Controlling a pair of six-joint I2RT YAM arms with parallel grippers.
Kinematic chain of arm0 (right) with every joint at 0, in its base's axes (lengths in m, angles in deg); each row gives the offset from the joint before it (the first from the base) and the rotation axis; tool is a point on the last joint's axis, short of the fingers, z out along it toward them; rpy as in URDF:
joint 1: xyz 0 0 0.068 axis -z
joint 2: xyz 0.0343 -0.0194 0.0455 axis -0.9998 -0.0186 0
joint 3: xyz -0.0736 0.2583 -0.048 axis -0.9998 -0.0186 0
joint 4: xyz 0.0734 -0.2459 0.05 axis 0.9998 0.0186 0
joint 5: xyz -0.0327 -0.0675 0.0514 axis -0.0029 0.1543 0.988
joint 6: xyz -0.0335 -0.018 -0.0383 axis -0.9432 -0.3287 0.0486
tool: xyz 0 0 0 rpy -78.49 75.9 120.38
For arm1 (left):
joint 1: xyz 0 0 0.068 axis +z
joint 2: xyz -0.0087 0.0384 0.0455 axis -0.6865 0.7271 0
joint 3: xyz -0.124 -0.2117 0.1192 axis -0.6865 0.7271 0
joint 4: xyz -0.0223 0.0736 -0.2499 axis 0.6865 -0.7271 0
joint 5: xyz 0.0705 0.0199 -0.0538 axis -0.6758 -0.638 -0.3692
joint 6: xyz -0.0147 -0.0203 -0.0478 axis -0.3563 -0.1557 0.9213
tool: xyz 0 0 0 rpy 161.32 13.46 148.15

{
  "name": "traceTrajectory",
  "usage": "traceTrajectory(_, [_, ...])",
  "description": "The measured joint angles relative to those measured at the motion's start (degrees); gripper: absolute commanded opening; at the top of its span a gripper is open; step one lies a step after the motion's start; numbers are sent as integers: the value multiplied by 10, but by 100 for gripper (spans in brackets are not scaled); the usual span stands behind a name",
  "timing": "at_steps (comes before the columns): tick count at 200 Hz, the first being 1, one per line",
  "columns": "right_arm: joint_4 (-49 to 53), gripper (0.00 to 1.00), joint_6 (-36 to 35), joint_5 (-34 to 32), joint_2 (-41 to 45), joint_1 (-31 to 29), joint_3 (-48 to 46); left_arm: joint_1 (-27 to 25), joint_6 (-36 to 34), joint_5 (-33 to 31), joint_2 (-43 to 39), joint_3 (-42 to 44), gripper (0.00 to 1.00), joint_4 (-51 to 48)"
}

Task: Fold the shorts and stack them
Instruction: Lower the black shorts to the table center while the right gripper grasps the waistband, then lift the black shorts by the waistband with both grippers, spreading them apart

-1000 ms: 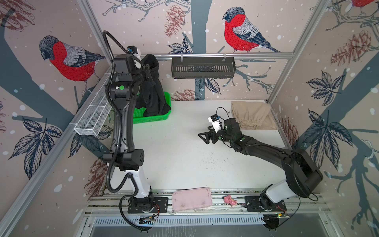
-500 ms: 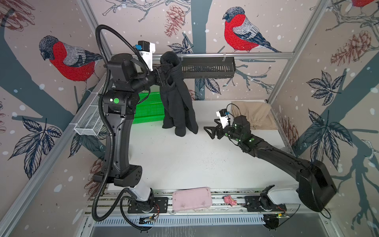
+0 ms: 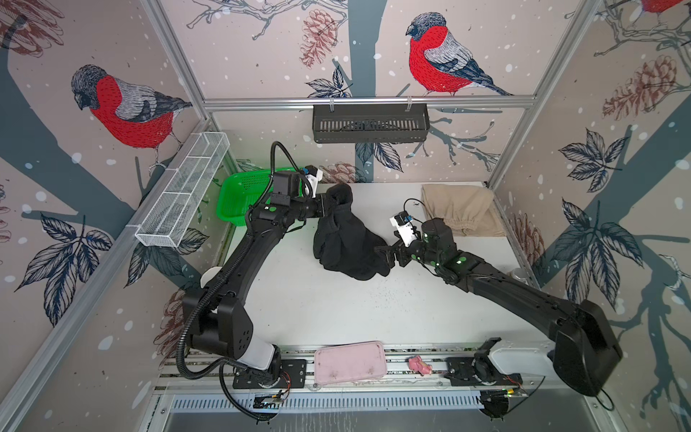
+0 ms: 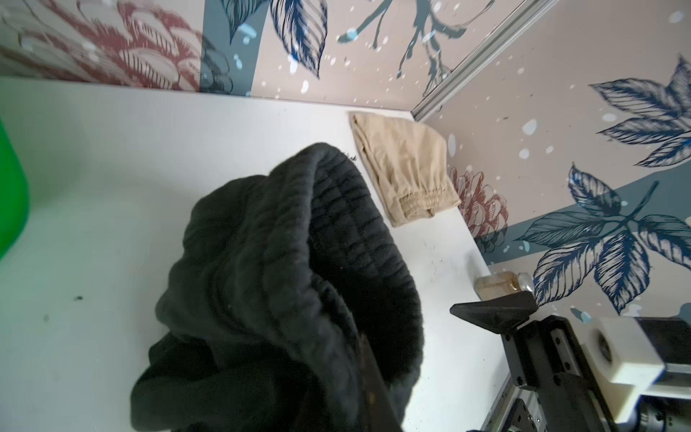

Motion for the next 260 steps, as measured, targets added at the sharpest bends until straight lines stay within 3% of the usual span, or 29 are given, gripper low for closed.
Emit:
traceTrajectory(33, [-2,100,-6,2,-69,-26,28,-1,6,21,-12,101,1,73])
traceTrajectory(37, [-4,100,-7,5,-77,-27,32,-1,5,23,-12,109,7,77])
traceTrajectory(45, [-5,100,-8,5,-94,-26,40,-1,3,26,-12,122,43,79])
traceTrajectory(53, [-8,100,-8,7,-111,-23,49,-1,-2,25,-11,128,68,74])
traceTrajectory(71, [-10,100,-11,16,-143,-13,69,-1,-14,-2,-10,127,96,55])
traceTrajectory(122, [-12,99,-24,41,-218,13,111,-1,-32,-150,-38,73,97,-24])
traceTrajectory(163, [-13,99,-22,73,-248,38,143,-6,-41,-160,-50,127,97,-57])
traceTrajectory(207, [-37,98,13,104,-228,97,100,-118,-73,-141,-74,170,97,-50])
traceTrajectory(260, [-101,98,86,163,-157,153,-9,-228,-128,-248,-42,182,97,-87])
